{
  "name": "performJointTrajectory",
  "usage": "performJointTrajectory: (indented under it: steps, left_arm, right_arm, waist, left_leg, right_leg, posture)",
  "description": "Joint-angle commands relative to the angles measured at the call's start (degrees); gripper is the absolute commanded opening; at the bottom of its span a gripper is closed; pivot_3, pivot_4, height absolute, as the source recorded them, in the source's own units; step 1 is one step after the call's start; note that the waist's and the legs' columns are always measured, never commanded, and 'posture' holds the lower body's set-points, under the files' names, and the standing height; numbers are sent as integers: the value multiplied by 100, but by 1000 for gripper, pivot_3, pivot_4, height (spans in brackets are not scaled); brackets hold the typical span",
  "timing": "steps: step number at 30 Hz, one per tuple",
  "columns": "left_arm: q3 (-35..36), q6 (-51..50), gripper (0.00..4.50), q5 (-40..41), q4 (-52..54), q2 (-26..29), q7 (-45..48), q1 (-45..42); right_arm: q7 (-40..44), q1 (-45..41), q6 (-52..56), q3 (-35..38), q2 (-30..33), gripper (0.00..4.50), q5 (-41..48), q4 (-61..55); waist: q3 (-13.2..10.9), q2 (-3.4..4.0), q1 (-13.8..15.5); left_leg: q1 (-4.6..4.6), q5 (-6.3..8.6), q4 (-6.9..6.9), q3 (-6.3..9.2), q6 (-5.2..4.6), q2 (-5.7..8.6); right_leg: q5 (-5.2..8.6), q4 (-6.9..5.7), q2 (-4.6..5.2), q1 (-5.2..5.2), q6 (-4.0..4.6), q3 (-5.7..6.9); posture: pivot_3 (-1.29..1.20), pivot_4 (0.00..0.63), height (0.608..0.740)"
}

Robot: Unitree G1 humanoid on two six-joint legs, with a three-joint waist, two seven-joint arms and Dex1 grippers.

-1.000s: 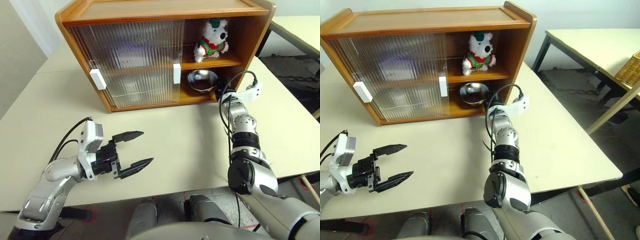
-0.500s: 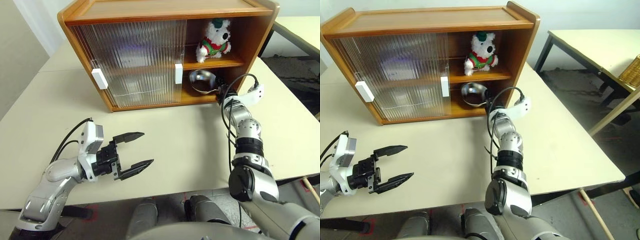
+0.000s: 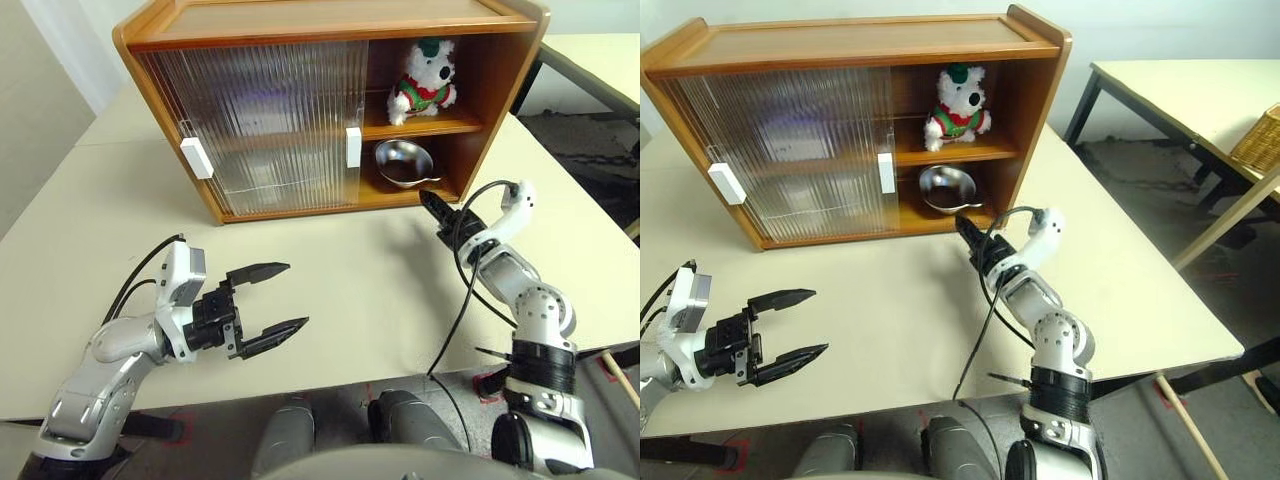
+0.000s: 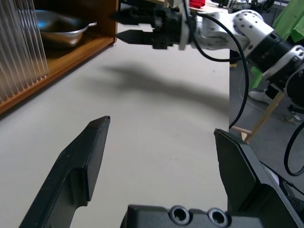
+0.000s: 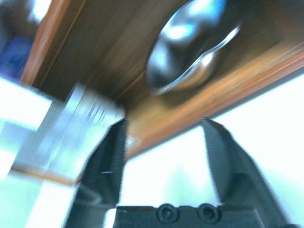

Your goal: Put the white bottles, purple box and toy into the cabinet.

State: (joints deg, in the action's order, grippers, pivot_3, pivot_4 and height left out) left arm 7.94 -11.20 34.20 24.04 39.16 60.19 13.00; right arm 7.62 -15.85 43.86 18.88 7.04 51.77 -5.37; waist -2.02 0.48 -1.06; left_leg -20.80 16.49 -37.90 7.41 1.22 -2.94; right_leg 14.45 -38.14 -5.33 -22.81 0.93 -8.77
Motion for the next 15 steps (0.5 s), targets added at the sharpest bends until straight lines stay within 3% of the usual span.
performJointTrajectory:
  steps: [1,5,6,9,15]
  left_arm:
    - [105,2,4500,43,-56,58,83,55]
    - [171,22,4500,48,-91,69,124,85]
    - [181,26,4500,46,-90,64,128,95]
    - [205,11,4500,57,-54,49,116,142]
    - [273,-10,4500,96,13,48,105,255]
  right_arm:
    - [504,250,385,-256,312,1664,194,-435]
    - [1250,454,422,-590,711,162,189,-770]
    - [1453,467,374,-727,820,36,114,-852]
    - [2089,427,53,-1280,1213,36,-363,-1052]
    - [2209,-317,-573,-2105,1096,36,-1321,-913]
  waist:
    - [0,-2,-1]
    - [-2,-4,-10]
    - [-2,-4,-11]
    - [-1,-5,-12]
    - [-3,-7,-32]
  left_leg:
    - [0,-1,-1,0,0,3]
    - [2,-2,-4,1,-1,19]
    - [2,-2,-4,1,-1,20]
    - [1,-2,-4,-5,-1,26]
    - [3,-4,-2,1,-3,25]
  right_leg:
    - [1,0,0,2,-2,-1]
    - [3,0,2,8,-7,-5]
    - [3,0,2,8,-7,-5]
    - [6,1,1,10,-8,-2]
    - [7,0,-1,8,-9,0]
  posture:
    - [14,63,740]
    - [16,65,740]
    - [16,65,740]
    - [19,65,740]
    - [31,65,740]
